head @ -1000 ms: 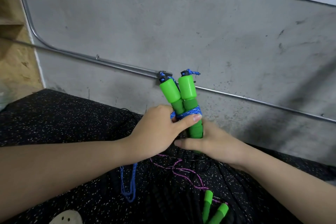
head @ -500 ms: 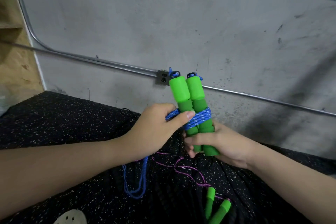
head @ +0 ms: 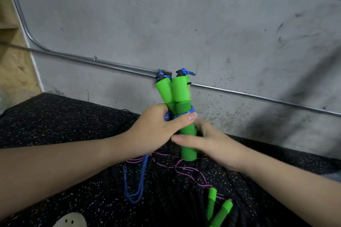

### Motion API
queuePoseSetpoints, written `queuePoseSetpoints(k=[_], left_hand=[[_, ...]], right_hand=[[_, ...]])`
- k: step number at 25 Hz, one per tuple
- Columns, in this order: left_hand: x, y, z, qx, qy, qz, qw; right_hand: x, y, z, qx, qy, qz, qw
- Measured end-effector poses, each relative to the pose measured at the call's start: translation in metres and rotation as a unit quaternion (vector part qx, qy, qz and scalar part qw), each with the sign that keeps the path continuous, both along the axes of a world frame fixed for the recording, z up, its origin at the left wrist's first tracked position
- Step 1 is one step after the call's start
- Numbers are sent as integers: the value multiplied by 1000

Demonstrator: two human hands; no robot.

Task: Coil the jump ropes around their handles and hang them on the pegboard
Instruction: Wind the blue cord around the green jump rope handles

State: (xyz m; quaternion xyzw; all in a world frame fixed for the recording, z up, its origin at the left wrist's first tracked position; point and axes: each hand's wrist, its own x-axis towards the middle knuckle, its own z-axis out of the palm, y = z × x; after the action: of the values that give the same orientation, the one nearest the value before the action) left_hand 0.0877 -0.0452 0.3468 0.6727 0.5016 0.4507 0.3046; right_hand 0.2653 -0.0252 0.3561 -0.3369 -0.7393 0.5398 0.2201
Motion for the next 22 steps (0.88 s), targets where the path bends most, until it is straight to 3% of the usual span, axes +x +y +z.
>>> queuePoseSetpoints(k=[2, 3, 8, 10, 13, 15, 18, 20, 22], left_hand=[[-1, -3, 3, -15, -31, -86, 996], [0, -6, 5, -27, -47, -111, 992], [-4, -5, 2, -49, 11, -70, 996], [-5, -4, 4, -49, -15, -65, 997], [1, -6, 10, -4, -10, -67, 998], [3, -6, 9, 26, 4, -64, 998], [0, -7, 8, 5, -46, -128, 991], [1, -9, 10, -33, -78, -172, 981], [4, -10, 12, -84, -85, -158, 980]], right_hand=[[6, -3, 4, -191, 87, 30, 977], [8, -2, 2, -200, 97, 37, 974], [11, 2, -1, -41, 82, -36, 995], [12, 2, -2, -15, 84, -68, 994], [8, 2, -3, 57, 60, -109, 991], [8, 2, -2, 53, 40, -106, 992], [19, 2, 6, -128, 56, -15, 990], [29, 2, 11, -262, 91, 62, 959], [32, 2, 10, -287, 105, 89, 948]])
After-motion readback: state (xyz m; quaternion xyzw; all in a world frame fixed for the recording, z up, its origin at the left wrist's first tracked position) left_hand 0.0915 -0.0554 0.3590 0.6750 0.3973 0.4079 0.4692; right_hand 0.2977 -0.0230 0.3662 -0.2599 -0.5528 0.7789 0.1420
